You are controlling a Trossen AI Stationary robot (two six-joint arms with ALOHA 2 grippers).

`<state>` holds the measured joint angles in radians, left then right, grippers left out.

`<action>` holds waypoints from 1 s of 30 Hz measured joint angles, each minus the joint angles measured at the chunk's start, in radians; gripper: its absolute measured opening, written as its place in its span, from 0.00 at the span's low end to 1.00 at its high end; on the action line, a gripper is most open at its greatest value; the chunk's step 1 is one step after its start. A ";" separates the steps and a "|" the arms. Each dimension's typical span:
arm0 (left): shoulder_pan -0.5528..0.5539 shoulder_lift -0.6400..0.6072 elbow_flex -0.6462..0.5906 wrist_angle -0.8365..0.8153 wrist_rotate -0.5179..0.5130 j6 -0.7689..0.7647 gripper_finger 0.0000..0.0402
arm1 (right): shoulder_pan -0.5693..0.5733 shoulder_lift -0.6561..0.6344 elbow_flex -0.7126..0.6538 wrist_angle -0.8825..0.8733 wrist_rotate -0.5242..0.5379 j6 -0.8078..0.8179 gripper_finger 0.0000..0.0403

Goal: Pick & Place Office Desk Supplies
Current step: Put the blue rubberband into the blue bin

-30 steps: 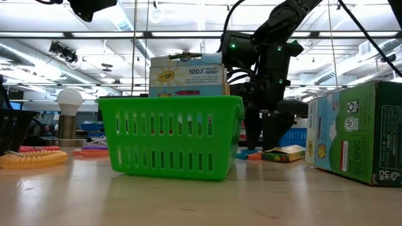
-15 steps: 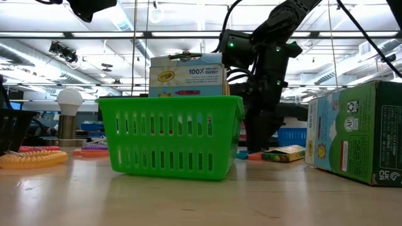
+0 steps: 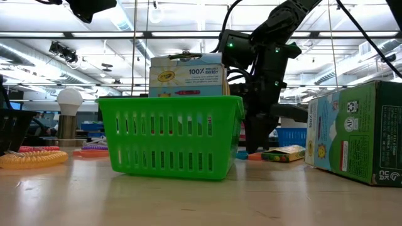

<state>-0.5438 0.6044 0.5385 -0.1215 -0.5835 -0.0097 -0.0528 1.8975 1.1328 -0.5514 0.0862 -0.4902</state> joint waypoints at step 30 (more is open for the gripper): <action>0.000 0.000 0.000 -0.010 0.012 -0.002 0.71 | 0.050 -0.177 -0.015 0.535 -0.137 0.154 0.00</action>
<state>-0.5442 0.6047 0.5385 -0.1318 -0.5716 -0.0116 -0.0032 1.7201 1.1173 -0.0166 -0.0511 -0.3367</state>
